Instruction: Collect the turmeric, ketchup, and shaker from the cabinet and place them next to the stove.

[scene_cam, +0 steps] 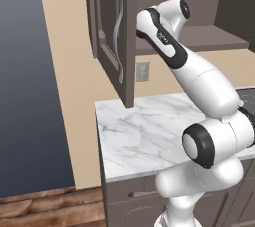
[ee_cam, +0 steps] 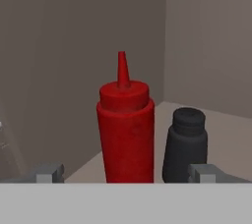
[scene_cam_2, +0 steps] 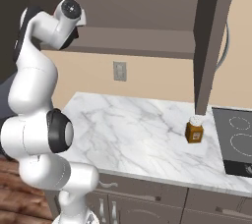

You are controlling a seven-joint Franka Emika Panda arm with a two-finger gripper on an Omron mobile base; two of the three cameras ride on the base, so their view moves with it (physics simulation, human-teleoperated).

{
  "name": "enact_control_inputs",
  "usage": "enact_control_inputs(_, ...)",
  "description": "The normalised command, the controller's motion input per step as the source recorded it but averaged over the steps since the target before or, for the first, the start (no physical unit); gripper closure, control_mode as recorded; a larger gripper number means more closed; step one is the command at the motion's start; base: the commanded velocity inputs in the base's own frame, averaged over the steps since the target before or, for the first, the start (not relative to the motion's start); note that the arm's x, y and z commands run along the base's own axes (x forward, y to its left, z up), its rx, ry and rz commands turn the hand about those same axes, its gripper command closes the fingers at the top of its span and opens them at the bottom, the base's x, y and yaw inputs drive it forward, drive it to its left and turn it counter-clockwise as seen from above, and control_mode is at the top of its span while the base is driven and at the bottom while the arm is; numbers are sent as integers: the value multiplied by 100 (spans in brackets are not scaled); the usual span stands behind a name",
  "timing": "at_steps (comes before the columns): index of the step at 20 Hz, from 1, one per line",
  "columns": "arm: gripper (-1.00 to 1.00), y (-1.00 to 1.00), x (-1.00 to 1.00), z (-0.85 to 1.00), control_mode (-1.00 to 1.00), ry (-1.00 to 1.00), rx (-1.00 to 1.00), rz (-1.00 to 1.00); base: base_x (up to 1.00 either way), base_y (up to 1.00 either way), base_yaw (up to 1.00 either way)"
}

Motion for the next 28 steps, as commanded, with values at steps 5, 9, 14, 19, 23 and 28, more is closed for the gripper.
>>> enact_control_inputs(5,-100,14,12,-13,-100,1,-1,0,0,0,0)
enact_control_inputs(9,-100,9,12,-10,-100,1,0,0,0,0,0)
enact_control_inputs(14,-100,8,8,-8,-100,0,0,0,0,0,0)
enact_control_inputs(19,-100,5,5,-11,-100,0,0,0,0,0,0)
enact_control_inputs(23,100,11,2,-12,-100,0,-2,0,0,0,0)
enact_control_inputs(28,100,6,3,-9,-100,0,0,0,0,0,0)
